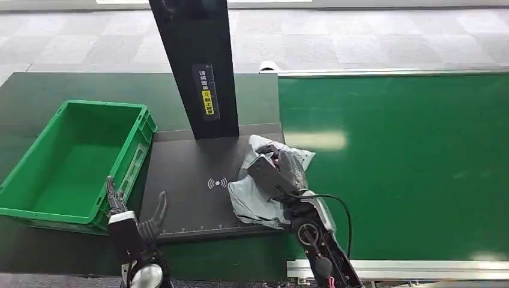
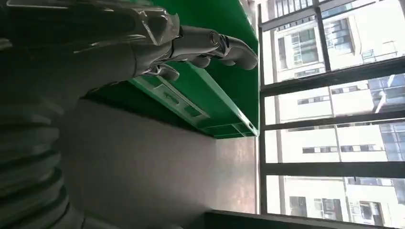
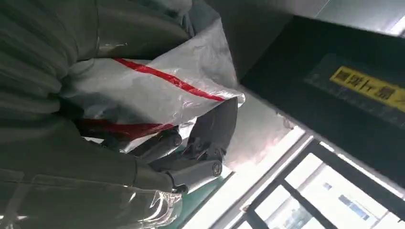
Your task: Moved the parcel from conveyor to table for the left to box.
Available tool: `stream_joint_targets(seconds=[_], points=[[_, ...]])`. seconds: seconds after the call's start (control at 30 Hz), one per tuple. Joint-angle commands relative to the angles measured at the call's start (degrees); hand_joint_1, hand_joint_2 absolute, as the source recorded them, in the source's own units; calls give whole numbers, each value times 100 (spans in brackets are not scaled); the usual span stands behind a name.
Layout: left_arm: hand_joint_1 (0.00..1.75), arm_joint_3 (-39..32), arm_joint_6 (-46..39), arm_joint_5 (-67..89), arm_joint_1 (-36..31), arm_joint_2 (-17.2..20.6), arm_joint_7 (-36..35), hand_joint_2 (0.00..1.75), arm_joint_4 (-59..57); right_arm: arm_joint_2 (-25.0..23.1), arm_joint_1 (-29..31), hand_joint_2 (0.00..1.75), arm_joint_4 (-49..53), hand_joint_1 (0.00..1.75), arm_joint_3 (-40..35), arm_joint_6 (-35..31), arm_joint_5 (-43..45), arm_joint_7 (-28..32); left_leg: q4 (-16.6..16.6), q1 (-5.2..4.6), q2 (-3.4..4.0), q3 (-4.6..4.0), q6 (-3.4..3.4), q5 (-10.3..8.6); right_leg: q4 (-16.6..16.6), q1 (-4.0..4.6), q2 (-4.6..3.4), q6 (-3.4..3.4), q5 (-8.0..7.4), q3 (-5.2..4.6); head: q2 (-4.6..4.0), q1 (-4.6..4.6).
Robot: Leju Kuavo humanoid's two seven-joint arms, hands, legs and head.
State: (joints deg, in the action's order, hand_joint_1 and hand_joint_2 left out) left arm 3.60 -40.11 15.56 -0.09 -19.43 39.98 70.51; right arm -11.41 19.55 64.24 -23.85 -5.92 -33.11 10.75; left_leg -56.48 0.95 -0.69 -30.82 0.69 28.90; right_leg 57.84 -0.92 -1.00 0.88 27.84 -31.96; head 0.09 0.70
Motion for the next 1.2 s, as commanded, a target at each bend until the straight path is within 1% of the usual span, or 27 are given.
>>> stream_joint_targets(seconds=[0.03,0.07,0.1,0.13,0.23,0.33,0.37,0.4,0.43,0.47,0.5,0.53,0.6,0.63,0.67,0.73,0.8,0.83,0.87,0.9,0.93,1.0,1.03,1.07,1.13,1.17,1.2], points=[[0,143,11,-52,-269,-57,2,175,-466,57,187,175,66,175,-454,17,-131,12,1,-2,-2,-8,-7,-8,-4,1,17,-6,-6,-3,0,0],[0,164,11,-78,-291,-57,2,175,-525,64,161,175,85,175,-500,-21,-233,-134,-2,-2,-1,-8,-6,-5,-1,1,13,-4,-4,-4,0,0],[0,179,11,-90,-290,-57,2,175,-534,65,153,175,87,141,-497,-26,-233,-143,-1,-2,-3,-8,-5,-5,-1,0,11,-2,-3,-4,0,0],[0,179,11,-90,-290,-57,2,175,-534,65,153,175,87,0,-497,-26,-233,-143,-1,-1,-1,-9,-6,-6,-3,1,13,-3,-5,-3,0,0],[0,224,11,-156,-313,-57,2,175,-615,92,80,175,131,0,-487,-67,-259,-221,0,-2,-7,-6,-4,-5,-2,0,15,-3,-2,-1,0,0],[0,344,11,-268,-354,-57,2,175,-733,169,-154,175,449,0,-313,-20,96,-48,3,0,-23,-11,-7,-10,-8,2,37,-5,-3,3,0,-2],[0,350,11,-411,-408,-57,2,175,-773,302,-426,175,893,0,-138,468,878,304,1,0,-17,-5,-5,-6,-5,2,28,-4,0,4,0,0],[0,407,11,-571,-474,-57,2,175,-826,379,-573,175,1132,0,-24,741,1352,514,3,-1,-17,-8,-7,-9,-8,2,31,-6,-3,2,0,0],[0,396,11,-595,-534,-52,2,175,-880,485,-647,175,1261,0,17,797,1412,548,1,-1,-27,-7,-6,-7,-5,0,37,-3,2,6,0,0],[0,470,11,-679,-567,-13,2,175,-804,581,-840,175,1592,0,151,1072,1903,792,2,1,-38,-11,-8,-10,-10,4,51,-4,1,7,0,0],[0,545,11,-752,-587,23,2,175,-759,645,-926,175,1752,0,220,1192,2130,938,0,0,-40,-9,-7,-8,-8,2,49,-2,3,5,0,0],[0,545,11,-752,-587,23,2,175,-759,645,-926,175,1752,0,220,1192,2130,938,1,0,-49,-13,-10,-12,-12,3,63,-3,2,7,0,-2],[0,1163,51,-1102,-732,314,2,175,-570,857,-1364,175,2517,0,681,1725,3255,1504,-4,0,-31,-14,-5,-6,-4,1,38,-1,2,-3,0,-2],[0,1258,67,-1129,-769,361,2,175,-573,884,-1418,175,2610,0,759,1832,3442,1560,-6,0,-54,-23,-9,-11,-6,2,65,-1,4,-1,0,0],[0,1486,264,-1137,-917,459,2,175,-640,946,-1652,175,2981,0,1110,1995,3808,1722,-5,-2,-42,-21,-6,-9,-2,-1,48,0,3,-6,0,-2],[0,1483,248,-1138,-1008,423,2,175,-736,1040,-1804,175,3206,0,1261,2114,3924,1713,-6,-2,-54,-25,-7,-10,-3,-1,62,-1,4,-4,0,0],[0,1483,248,-1138,-1008,423,2,175,-736,1040,-1804,175,3206,0,1261,2114,3924,1713,-5,-3,-55,-25,-11,-14,-10,-1,70,-3,0,-2,0,-2],[0,1483,248,-1138,-1008,423,2,175,-736,1040,-1804,175,3206,0,1261,2114,3924,1713,-4,-4,-38,-18,-8,-8,-8,-3,48,-3,-1,1,0,-2],[0,1834,484,-965,-1118,603,2,175,-767,836,-1937,175,3334,0,1626,2002,4234,1923,-1,-5,-34,-16,-10,-9,-12,-3,45,-5,-6,3,0,-2],[0,2016,689,-788,-1329,652,2,175,-1041,778,-2121,175,3517,0,2005,1941,4424,2008,-2,-4,-16,-14,-6,-5,-7,-3,26,-5,-5,-3,0,0],[0,2144,831,-559,-1518,670,-114,175,-1179,757,-2288,175,3634,0,2425,1820,4573,2032,1,-5,-13,-13,-7,-8,-9,-3,32,-10,-8,-2,0,0],[0,2675,1470,491,-1856,827,-960,175,-1230,599,-2642,175,3604,0,3388,1456,4556,1939,-1,-3,-79,-19,-6,-18,-10,-2,93,-8,3,7,0,2],[0,2908,1941,1141,-1982,872,-1465,175,-1268,521,-2720,175,3332,0,3735,1171,4108,1938,-5,0,-96,-18,-6,-17,-12,0,103,-5,5,9,0,0],[0,2887,2076,1362,-1954,835,-1606,175,-1226,499,-2702,175,3045,0,3818,1110,3876,2033,-1,0,-103,-17,-9,-19,-18,0,111,-5,1,15,0,0],[0,2860,2104,1415,-1918,807,-1604,175,-1232,463,-2654,175,2830,0,3818,1137,3811,2207,2,-1,-71,-6,-12,-13,-23,0,79,-1,-5,22,0,-2],[0,3044,2266,1735,-1989,873,-1663,175,-1331,390,-2634,175,2695,0,3835,739,3372,2016,0,-4,-46,-5,-9,-5,-15,-3,50,-1,-4,18,0,-2],[0,3217,2296,2207,-2067,894,-1914,175,-1497,359,-2650,175,2466,0,3792,445,2928,1837,4,-3,-30,-3,-10,-5,-19,-2,40,-3,-9,18,0,-4]])
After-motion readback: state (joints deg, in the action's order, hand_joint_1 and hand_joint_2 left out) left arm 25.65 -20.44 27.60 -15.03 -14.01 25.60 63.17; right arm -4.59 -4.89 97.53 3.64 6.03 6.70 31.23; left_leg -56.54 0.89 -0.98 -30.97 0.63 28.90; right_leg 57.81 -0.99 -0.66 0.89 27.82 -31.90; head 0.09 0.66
